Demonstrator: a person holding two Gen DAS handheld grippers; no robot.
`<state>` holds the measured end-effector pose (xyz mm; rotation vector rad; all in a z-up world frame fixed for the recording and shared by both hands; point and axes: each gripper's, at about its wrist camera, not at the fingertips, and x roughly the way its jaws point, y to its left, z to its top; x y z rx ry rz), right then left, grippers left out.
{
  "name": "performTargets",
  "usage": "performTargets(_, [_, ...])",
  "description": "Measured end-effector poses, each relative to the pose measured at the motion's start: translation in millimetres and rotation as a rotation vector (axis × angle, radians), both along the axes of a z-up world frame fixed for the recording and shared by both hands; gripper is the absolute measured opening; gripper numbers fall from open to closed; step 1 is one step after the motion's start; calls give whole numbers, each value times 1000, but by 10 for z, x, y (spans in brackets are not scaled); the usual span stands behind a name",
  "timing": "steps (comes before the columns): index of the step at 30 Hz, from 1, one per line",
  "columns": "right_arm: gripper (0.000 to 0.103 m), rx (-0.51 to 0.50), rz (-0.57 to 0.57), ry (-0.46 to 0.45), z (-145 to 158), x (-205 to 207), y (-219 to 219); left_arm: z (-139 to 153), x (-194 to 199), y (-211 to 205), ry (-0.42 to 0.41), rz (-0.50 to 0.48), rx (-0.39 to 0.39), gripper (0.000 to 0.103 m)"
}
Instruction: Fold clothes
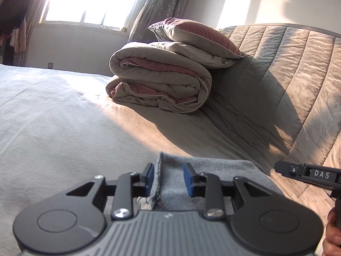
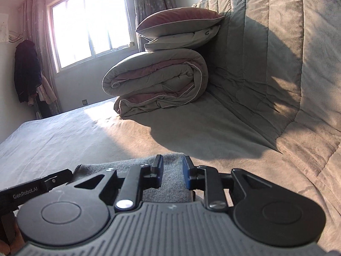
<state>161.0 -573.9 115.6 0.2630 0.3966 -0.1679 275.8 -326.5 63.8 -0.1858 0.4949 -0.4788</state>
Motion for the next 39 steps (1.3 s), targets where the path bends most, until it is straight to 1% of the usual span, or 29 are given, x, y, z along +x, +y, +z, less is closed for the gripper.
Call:
performTargets(3, [26, 49, -7, 3, 117, -160, 49, 76, -107, 118, 49, -13, 30, 44])
performTargets(5, [27, 91, -6, 5, 188, -274, 108, 133, -225, 218, 83, -10, 41, 45])
performTargets(6, [29, 97, -8, 5, 231, -336, 156, 161, -284, 268, 100, -8, 47, 45])
performTargets(7, [33, 95, -9, 4, 278, -400, 214, 189, -344, 318, 118, -6, 52, 48])
performTargets(9, [37, 95, -14, 9, 373, -527, 333, 266, -453, 407, 150, -10, 62, 54])
performTargets(10, [38, 95, -16, 11, 420, -589, 393, 307, -515, 467, 169, -12, 62, 57])
performTargets(12, [39, 95, -21, 14, 515, -708, 517, 402, -657, 589, 198, -13, 66, 59])
performTargets(14, [43, 97, -20, 9, 606, -849, 660, 480, -801, 695, 209, -9, 88, 62])
performTargets(16, [48, 99, -22, 10, 678, -979, 787, 553, -946, 804, 220, -7, 108, 70])
performTargets(20, [52, 56, -56, 26, 812, -1212, 1080, 621, -1210, 1020, 251, -17, 130, 81])
performTargets(22, [54, 46, -78, 35, 850, -1338, 1213, 645, -1357, 1112, 253, -19, 152, 87])
performTargets(23, [55, 46, -87, 42, 861, -1405, 1277, 666, -1439, 1163, 254, -19, 167, 88])
performTargets(25, [65, 50, -103, 52, 868, -1534, 1401, 700, -1565, 1250, 250, -20, 183, 96])
performTargets(26, [66, 50, -111, 54, 863, -1604, 1465, 716, -1636, 1293, 246, -19, 192, 99])
performTargets(27, [71, 48, -121, 60, 848, -1670, 1531, 730, -1722, 1334, 241, -17, 207, 103])
performTargets(28, [76, 44, -132, 69, 828, -1730, 1596, 743, -1767, 1357, 239, -21, 219, 103])
performTargets(29, [78, 41, -141, 72, 787, -1776, 1653, 736, -1828, 1377, 243, -28, 235, 103])
performTargets(30, [82, 39, -150, 73, 734, -1813, 1707, 718, -1881, 1393, 253, -35, 248, 103])
performTargets(31, [90, 36, -159, 74, 681, -1850, 1760, 684, -1934, 1408, 266, -44, 256, 103])
performTargets(32, [95, 33, -168, 75, 628, -1888, 1813, 663, -1963, 1421, 272, -49, 259, 103])
performTargets(33, [103, 31, -176, 76, 575, -1925, 1867, 629, -2000, 1424, 269, -57, 263, 103])
performTargets(34, [103, 28, -185, 77, 522, -1963, 1920, 595, -2036, 1426, 267, -64, 266, 103])
performTargets(36, [103, 6, -207, 94, 424, -1967, 2000, 540, -2102, 1397, 253, -60, 303, 103])
performTargets(39, [103, -5, -229, 101, 294, -1966, 2059, 459, -2121, 1336, 226, -32, 332, 103])
